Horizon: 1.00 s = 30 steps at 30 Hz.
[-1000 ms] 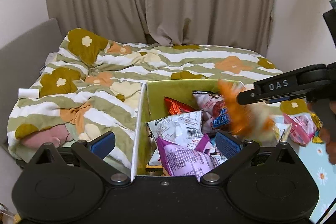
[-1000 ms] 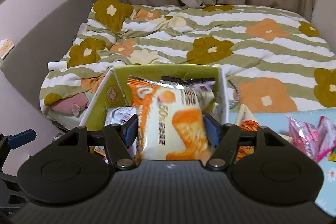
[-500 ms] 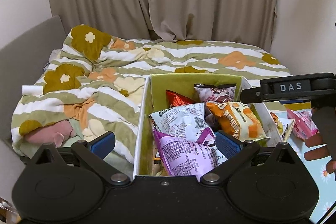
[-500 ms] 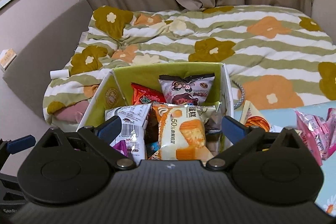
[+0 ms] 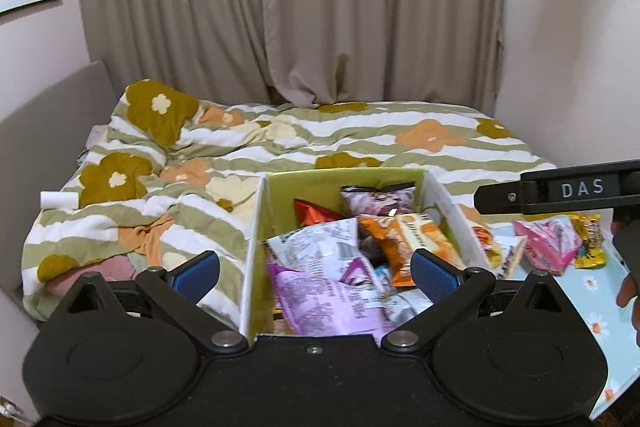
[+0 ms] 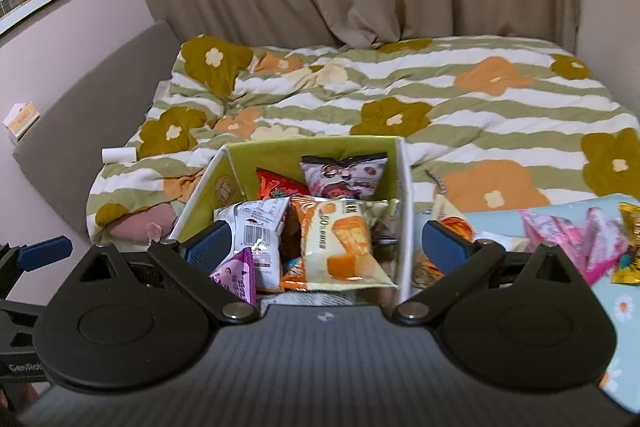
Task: Organize snacks
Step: 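Open both grippers to drop the bags into the box, then move both grippers to the pink bags on the blue cloth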
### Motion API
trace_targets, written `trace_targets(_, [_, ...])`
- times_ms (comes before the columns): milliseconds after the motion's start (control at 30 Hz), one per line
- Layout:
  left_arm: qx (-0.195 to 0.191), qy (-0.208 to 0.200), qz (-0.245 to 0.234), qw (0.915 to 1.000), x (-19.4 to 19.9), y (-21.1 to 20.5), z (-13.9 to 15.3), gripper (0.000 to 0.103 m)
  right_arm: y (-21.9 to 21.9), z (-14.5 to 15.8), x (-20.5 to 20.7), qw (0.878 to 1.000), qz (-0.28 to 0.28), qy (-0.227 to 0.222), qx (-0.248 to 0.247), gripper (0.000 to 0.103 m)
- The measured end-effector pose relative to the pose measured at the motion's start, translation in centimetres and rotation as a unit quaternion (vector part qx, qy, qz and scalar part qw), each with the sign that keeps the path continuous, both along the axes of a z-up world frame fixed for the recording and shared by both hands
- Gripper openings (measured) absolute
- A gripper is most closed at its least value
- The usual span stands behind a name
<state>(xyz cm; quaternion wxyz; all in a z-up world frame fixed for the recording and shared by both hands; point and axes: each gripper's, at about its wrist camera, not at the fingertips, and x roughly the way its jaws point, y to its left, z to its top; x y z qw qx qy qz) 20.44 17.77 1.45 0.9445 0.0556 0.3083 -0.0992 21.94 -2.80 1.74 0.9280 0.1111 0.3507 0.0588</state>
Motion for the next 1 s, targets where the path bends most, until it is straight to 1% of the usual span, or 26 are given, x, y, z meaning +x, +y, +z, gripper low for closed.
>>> trace_targets(200, [-0.01,-0.013,-0.041,0.999,-1.5,-1.8,0.8,0.103,-2.0,1.3,-3.9,0.999,-0.042,-0.019,-0.006,0.103])
trace_targets(333, [-0.018,-0.017,-0.062,0.9978,-2.2,-3.5,1.1,0.103,-3.6,2.0,-6.1,0.997,-0.065,-0.032,-0.025,0.103])
trace_targets(433, [-0.024,-0.018,-0.081,0.9963,-2.5,-5.3,1.3,0.103,-5.4,2.2,-7.3,0.995,-0.078,-0.036,-0.04,0.103])
trace_targets(533, [-0.026,-0.014,-0.096,0.9949,-2.5,-7.6,1.3,0.103,-7.9,2.1,-8.3,0.994,-0.096,-0.038,-0.032,0.103])
trace_targets(633, [-0.026,-0.013,-0.104,0.9941,-2.3,-10.2,1.2,0.103,-11.0,1.9,-8.7,0.992,-0.111,-0.042,-0.037,0.103])
trace_targets(733, [-0.035,-0.003,-0.102,0.9941,-1.8,-13.1,0.8,0.103,-14.2,1.6,-8.6,0.991,-0.117,-0.04,-0.045,0.103])
trace_targets(1000, [-0.046,0.045,-0.097,0.9932,0.5,-21.1,-1.8,0.103,-22.4,-0.5,-6.3,0.994,-0.094,-0.011,-0.049,0.103])
